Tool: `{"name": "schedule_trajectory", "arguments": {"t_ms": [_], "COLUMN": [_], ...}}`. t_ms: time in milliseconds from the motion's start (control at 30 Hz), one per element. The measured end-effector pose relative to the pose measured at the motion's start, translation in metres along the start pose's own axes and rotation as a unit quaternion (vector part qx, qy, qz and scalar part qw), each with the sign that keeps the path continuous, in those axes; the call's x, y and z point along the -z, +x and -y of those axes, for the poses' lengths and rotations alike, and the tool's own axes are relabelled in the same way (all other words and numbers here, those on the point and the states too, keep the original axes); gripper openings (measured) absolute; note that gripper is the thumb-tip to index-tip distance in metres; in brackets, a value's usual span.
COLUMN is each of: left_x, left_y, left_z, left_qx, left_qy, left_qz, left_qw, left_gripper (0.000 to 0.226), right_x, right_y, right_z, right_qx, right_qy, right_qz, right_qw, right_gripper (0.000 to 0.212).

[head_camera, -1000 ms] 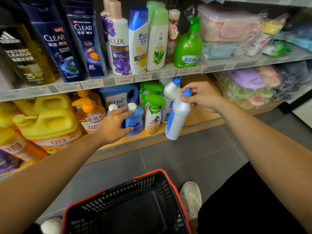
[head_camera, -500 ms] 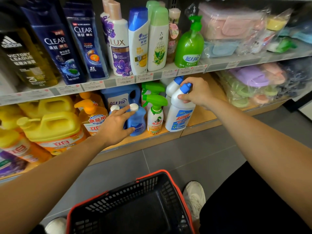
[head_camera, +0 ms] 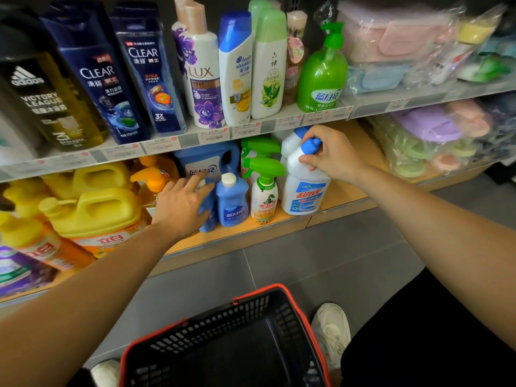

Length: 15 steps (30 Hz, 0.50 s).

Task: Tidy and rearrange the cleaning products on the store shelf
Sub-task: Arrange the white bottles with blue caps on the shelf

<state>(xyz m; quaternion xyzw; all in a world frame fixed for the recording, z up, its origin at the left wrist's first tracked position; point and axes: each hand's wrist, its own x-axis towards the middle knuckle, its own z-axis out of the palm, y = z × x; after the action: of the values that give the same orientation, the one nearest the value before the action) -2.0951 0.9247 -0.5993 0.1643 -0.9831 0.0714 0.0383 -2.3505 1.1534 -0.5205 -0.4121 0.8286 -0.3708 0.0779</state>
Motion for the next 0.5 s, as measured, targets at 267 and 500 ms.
{"name": "schedule_trajectory", "arguments": {"t_ms": [267, 500], "left_x": [-0.004, -0.006], "left_y": [-0.001, -0.001], "left_z": [0.001, 0.001], "left_qx": [-0.009, -0.004], "left_qy": [-0.018, -0.034], "left_qz": [-0.032, -0.044], "left_qw": [0.999, 0.998], "left_gripper": [0.06, 0.059], "right_x": [-0.022, -0.019], "right_y": [-0.021, -0.021], "right_z": [0.001, -0.025], "right_qx": [0.095, -0.067], "right_qy": [-0.073, 0.009], "right_qz": [0.053, -0.062], "right_qw": [0.991, 0.996], "right_gripper": [0.028, 0.08]}}
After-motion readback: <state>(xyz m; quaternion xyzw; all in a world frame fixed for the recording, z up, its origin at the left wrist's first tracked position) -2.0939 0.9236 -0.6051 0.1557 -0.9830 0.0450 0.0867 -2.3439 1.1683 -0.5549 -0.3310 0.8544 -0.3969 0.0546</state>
